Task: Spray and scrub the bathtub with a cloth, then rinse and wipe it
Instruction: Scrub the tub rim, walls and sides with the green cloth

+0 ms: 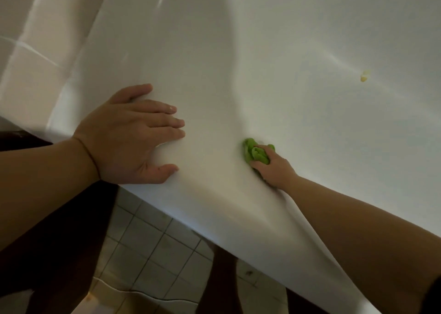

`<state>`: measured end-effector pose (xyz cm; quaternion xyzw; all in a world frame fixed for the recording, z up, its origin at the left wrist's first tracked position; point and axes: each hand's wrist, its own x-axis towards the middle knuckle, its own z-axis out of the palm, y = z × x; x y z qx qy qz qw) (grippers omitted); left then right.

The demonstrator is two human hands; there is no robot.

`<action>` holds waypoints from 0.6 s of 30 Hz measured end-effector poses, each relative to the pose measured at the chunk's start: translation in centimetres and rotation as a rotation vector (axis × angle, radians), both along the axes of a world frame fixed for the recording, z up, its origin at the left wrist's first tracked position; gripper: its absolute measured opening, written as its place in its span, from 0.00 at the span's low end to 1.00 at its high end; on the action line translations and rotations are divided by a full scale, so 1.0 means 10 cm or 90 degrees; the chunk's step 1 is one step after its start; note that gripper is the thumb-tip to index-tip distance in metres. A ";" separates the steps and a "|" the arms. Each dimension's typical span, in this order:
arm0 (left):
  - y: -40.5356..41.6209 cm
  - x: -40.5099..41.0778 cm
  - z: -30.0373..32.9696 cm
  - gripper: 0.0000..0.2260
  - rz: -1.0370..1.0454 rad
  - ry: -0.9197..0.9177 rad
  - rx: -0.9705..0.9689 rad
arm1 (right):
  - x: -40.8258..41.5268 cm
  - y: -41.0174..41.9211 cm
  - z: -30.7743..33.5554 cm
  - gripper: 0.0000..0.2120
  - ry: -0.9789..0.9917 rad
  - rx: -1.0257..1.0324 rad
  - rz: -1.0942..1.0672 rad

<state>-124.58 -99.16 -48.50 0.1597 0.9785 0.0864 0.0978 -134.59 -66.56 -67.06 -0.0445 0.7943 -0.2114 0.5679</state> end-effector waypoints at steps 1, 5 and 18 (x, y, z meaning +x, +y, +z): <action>-0.03 -0.01 0.00 0.28 -0.007 0.003 0.002 | 0.01 0.01 0.05 0.31 0.002 0.015 -0.003; -0.16 -0.07 0.01 0.28 -0.040 0.006 0.003 | 0.12 -0.18 0.62 0.28 0.027 -0.047 0.009; -0.50 -0.33 -0.01 0.25 -0.060 0.058 -0.018 | 0.12 -0.66 0.95 0.21 -0.021 -0.003 -0.071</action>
